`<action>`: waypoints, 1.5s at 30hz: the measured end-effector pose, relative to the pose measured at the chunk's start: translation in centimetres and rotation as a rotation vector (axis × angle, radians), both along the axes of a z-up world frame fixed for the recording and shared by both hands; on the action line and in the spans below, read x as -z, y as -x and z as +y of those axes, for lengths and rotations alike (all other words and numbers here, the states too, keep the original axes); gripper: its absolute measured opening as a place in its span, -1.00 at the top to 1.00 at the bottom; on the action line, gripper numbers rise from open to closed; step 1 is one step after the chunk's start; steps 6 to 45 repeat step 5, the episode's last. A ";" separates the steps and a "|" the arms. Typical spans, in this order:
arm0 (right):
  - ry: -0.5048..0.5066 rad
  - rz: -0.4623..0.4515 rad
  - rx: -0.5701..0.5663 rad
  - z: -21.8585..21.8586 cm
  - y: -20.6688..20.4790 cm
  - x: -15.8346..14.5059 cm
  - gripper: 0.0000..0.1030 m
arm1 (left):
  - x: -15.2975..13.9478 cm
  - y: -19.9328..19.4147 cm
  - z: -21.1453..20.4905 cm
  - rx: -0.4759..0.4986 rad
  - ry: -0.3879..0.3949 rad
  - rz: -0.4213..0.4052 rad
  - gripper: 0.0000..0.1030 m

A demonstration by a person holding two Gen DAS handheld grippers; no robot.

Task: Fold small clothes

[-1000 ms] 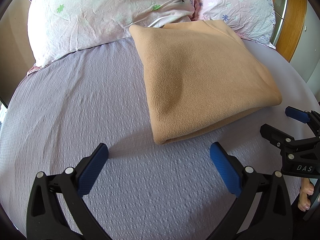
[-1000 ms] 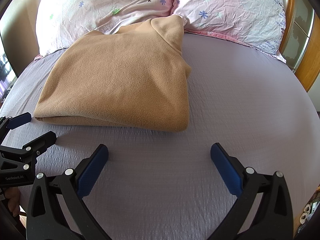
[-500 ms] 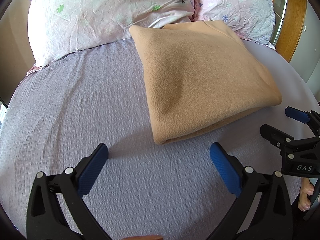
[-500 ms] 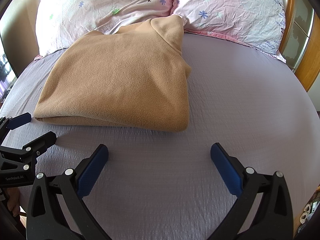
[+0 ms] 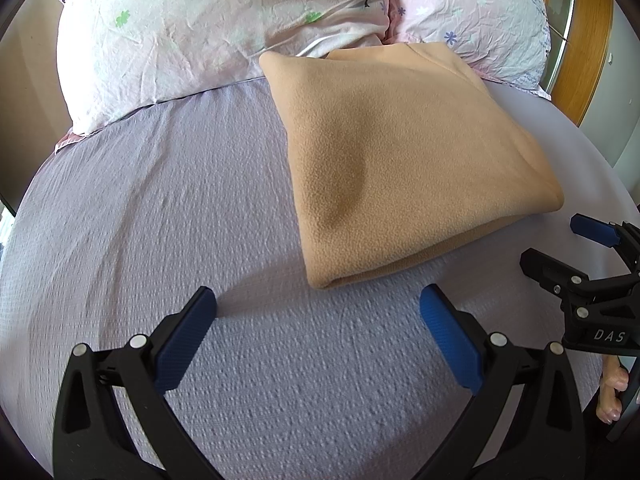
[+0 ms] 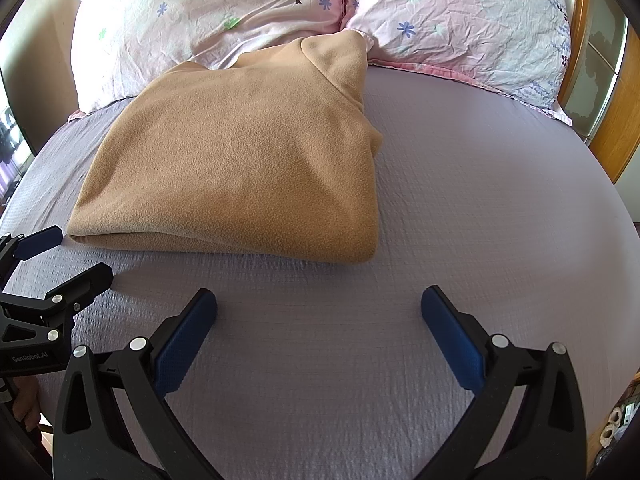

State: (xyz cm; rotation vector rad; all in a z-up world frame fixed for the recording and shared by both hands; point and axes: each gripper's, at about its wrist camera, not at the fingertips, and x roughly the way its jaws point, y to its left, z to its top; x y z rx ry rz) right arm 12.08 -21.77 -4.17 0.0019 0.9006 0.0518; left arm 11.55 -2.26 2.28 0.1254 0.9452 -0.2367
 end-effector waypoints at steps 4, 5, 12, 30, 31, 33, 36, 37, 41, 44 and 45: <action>0.000 0.000 0.000 0.0 0.0 0.0 -0.97 | 0.0 0.0 0.0 0.000 0.000 0.000 -0.97; 0.000 0.000 0.000 0.0 0.0 0.0 -0.97 | 0.0 0.0 0.0 0.000 0.000 0.000 -0.97; 0.000 0.000 0.000 0.0 0.0 0.0 -0.97 | 0.0 0.0 0.0 0.000 0.000 0.000 -0.97; 0.000 0.000 0.000 0.0 0.0 0.0 -0.97 | 0.0 0.0 0.0 0.000 0.000 0.000 -0.97; 0.000 0.000 0.000 0.0 0.0 0.0 -0.97 | 0.0 0.0 0.0 0.000 0.000 0.000 -0.97; 0.000 0.000 0.000 0.0 0.0 0.0 -0.97 | 0.0 0.0 0.0 0.000 0.000 0.000 -0.97; 0.000 0.000 0.000 0.0 0.0 0.0 -0.97 | 0.0 0.0 0.0 0.000 0.000 0.000 -0.97; 0.000 0.000 0.000 0.0 0.0 0.0 -0.97 | 0.0 0.0 0.0 0.000 0.000 0.000 -0.97; 0.000 0.000 0.000 0.0 0.0 0.0 -0.97 | 0.0 0.0 0.0 0.000 0.000 0.000 -0.97; 0.000 0.000 0.000 0.0 0.0 0.0 -0.97 | 0.0 0.0 0.0 0.000 0.000 0.000 -0.97; 0.000 0.000 0.000 0.0 0.0 0.0 -0.97 | 0.0 0.0 0.0 0.000 0.000 0.000 -0.97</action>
